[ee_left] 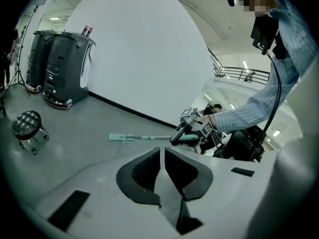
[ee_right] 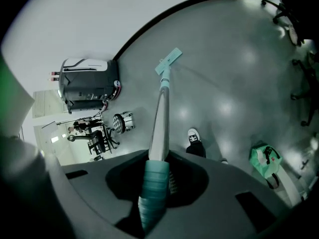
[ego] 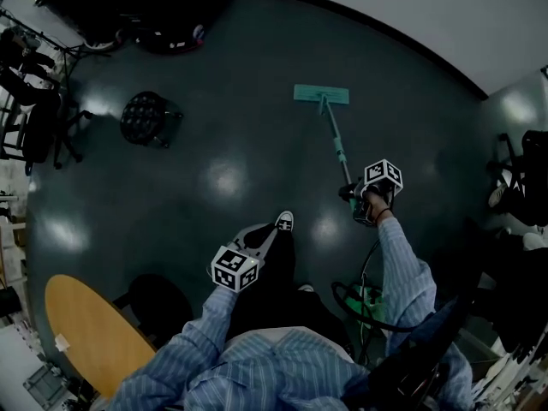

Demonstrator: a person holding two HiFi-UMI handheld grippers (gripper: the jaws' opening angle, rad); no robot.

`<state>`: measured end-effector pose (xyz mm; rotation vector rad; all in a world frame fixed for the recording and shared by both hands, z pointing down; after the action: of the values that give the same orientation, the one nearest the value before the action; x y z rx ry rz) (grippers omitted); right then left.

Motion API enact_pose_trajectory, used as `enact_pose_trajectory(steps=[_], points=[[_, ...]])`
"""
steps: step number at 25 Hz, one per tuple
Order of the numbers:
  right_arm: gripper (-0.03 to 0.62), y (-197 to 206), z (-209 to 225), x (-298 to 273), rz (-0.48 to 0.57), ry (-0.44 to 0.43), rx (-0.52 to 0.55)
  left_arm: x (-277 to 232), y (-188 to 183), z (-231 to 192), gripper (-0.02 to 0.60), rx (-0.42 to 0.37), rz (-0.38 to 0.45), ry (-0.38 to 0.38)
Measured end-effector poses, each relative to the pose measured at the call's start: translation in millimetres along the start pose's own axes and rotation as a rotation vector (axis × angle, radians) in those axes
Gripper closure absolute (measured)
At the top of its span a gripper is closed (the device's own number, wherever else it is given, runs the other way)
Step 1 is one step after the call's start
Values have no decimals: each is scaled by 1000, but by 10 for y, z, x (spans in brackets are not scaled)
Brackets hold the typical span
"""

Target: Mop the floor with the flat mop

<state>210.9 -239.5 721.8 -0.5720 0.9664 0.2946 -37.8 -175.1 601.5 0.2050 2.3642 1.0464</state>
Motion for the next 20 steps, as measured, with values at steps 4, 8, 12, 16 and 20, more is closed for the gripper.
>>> enact_pose_trajectory(steps=[4,8,12,16,20], points=[[517,658,360,16,-9,7,-4,120,209,339,551,-20,-6,21],[517,1298,730,23,-20,0,-9,237,426,617,551,-37,-1,25],[517,1925,1083,-14,-28,-22,-21,390,652,820,551,-53,9,10],[517,2594,1493,-35,-37,-50,-39,619,883,1119,551,-73,32,-6],[517,3204,1946,-36,-40,-32,-27,855,1168,1444,551,-85,50,-21]])
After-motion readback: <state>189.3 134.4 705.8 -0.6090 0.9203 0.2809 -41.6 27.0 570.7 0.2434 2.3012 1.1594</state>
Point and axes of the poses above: the fingertips, and each gripper's own axes: x backward along the fingers, z to its right, y out of its underside, the point moved 2 cm from there along x, backward along the fingers, and after that the axes turned 6 degrees about y, right-handed, at the moved point
